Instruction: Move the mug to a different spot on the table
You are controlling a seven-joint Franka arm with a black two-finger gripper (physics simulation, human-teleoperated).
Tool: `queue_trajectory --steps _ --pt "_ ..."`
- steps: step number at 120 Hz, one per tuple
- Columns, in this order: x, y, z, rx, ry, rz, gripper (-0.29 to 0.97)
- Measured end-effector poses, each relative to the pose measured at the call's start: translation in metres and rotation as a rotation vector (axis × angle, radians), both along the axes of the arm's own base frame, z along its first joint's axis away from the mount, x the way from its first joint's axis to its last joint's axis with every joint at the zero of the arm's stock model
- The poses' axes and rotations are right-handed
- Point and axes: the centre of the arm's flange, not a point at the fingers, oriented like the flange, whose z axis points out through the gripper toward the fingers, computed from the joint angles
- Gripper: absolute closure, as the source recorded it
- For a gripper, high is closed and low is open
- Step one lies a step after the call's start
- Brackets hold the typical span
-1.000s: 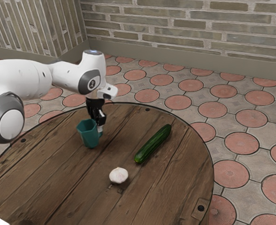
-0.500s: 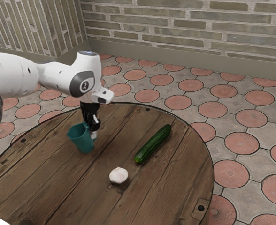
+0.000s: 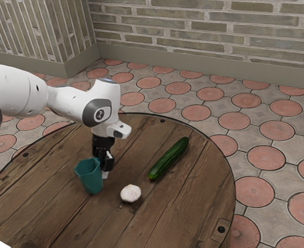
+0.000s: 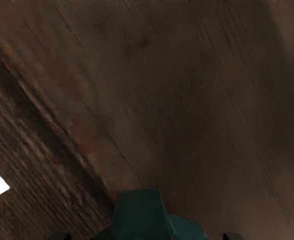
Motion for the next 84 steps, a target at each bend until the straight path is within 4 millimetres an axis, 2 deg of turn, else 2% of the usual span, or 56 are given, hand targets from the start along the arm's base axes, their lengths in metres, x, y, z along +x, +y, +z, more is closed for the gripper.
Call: queue_trajectory --steps 14,28,40,64,76,84 --pt "0.003 0.001 0.013 -0.004 -0.025 0.012 0.19" --pt "0.005 -0.001 0.049 -0.011 -0.085 0.017 0.11" --pt "0.002 -0.006 0.094 -0.014 -0.155 0.014 0.07" --pt "-0.007 -0.015 0.201 -0.010 -0.336 -0.002 0.03" --pt "0.003 -0.016 0.256 -0.006 -0.437 -0.006 0.02" --pt "0.018 -0.019 0.298 0.010 -0.513 -0.017 0.01"
